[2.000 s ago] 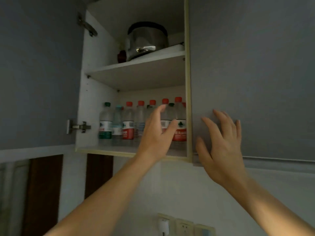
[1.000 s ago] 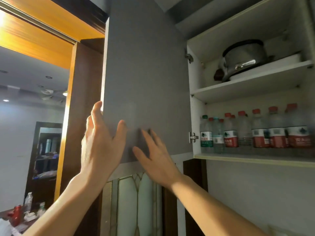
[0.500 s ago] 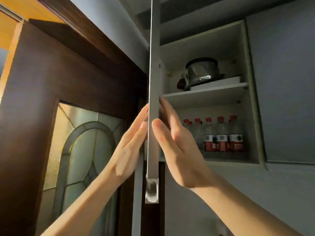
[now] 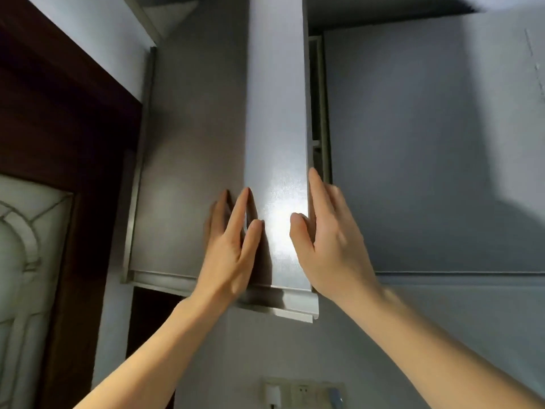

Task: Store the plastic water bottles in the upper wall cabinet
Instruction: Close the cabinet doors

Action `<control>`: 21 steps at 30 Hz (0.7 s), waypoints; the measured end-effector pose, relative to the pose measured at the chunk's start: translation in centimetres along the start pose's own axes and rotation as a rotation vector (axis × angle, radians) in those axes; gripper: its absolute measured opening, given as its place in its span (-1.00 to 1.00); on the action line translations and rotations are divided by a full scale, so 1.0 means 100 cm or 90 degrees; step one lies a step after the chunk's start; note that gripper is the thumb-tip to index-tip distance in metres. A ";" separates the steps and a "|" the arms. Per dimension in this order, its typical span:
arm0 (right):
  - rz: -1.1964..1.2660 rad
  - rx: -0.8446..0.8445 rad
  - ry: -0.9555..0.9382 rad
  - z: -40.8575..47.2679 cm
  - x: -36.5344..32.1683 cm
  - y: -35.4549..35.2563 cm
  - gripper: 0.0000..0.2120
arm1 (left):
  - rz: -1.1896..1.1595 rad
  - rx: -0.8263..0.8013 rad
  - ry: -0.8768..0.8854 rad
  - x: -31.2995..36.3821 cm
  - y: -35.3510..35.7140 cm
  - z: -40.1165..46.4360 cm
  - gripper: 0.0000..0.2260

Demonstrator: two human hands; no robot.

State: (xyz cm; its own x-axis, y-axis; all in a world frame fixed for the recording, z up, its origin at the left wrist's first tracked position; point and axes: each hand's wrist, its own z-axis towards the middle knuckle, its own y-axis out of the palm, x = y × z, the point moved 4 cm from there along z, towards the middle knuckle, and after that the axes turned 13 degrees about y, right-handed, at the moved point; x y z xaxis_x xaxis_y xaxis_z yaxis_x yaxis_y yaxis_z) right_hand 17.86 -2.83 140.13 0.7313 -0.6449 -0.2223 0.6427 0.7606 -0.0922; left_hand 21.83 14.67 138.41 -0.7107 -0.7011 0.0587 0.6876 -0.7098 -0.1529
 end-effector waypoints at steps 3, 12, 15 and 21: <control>-0.125 0.004 -0.014 0.011 0.039 0.004 -0.39 | 0.085 0.002 -0.005 -0.006 0.031 0.006 -0.49; -0.340 -0.090 -0.032 0.036 0.126 0.035 -0.34 | 0.218 -0.028 0.015 -0.034 0.104 0.015 -0.42; -0.409 -0.112 -0.046 0.039 0.147 0.046 -0.36 | 0.237 -0.053 0.005 -0.048 0.119 0.015 -0.38; -0.517 -0.218 -0.073 0.024 0.188 0.070 -0.34 | 0.258 -0.164 -0.006 -0.080 0.135 -0.003 -0.35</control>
State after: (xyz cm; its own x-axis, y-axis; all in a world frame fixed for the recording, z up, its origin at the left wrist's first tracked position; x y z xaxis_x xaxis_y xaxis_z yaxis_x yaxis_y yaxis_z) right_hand 36.66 -9.83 137.63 0.1094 -0.9847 0.1353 0.8829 0.0337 -0.4683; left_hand 36.76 10.73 135.60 -0.3911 -0.9192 -0.0468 0.8484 -0.3403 -0.4056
